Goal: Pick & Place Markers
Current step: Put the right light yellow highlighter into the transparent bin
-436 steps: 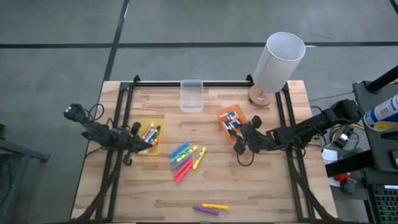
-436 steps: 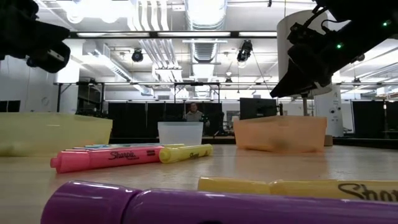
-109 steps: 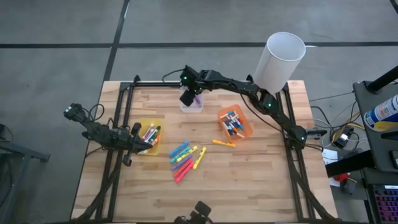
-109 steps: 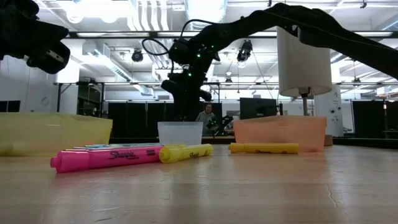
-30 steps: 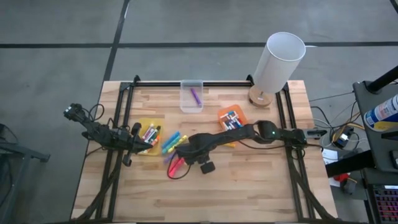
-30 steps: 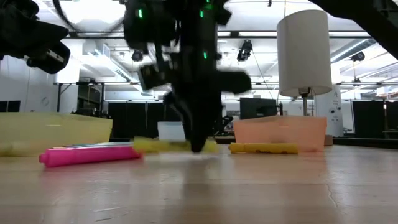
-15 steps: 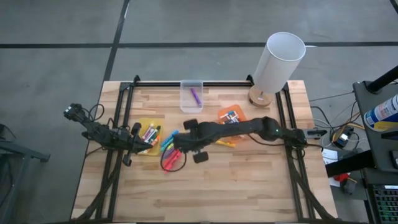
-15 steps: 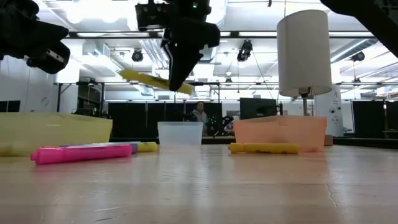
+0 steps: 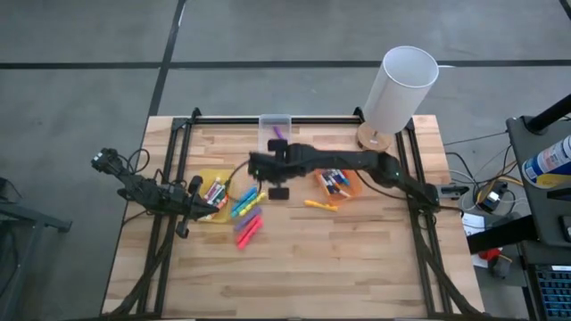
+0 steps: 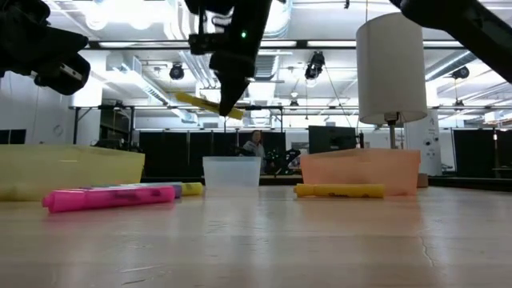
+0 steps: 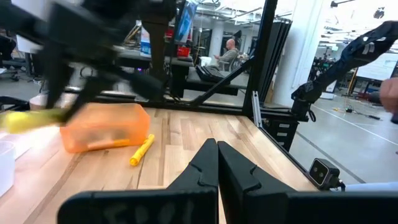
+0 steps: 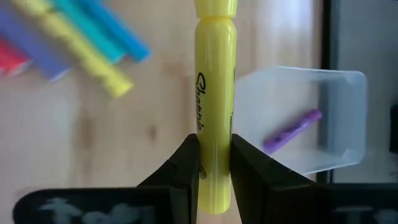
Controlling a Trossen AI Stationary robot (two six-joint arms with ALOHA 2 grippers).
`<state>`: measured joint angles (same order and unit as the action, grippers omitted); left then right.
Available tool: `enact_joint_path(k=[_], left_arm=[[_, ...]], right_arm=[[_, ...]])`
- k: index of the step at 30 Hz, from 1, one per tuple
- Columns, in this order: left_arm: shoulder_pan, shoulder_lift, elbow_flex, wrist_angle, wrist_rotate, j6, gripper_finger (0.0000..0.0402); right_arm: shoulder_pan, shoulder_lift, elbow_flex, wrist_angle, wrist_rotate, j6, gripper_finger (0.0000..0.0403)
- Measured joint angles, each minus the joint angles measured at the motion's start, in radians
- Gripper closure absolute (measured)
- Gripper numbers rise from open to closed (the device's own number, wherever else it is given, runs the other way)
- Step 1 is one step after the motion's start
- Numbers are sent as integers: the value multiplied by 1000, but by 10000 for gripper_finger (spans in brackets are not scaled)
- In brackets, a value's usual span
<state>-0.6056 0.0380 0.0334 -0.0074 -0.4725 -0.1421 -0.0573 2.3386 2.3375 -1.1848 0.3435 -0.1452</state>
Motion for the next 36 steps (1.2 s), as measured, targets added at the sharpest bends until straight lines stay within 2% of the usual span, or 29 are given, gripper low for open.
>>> enact_joint_path(k=[7, 18, 26, 36], left_arm=[[0, 0, 0, 0, 0, 0, 402], [0, 0, 0, 0, 0, 0, 402], [0, 0, 0, 0, 0, 0, 402], [0, 0, 0, 0, 0, 0, 402]], right_arm=[[-122, 0, -25, 114, -16, 27, 341], [-274, 0, -169, 265, -99, 136, 339], [-312, 1, -275, 344, -119, 156, 338], [-314, 2, -311, 358, -118, 160, 337]])
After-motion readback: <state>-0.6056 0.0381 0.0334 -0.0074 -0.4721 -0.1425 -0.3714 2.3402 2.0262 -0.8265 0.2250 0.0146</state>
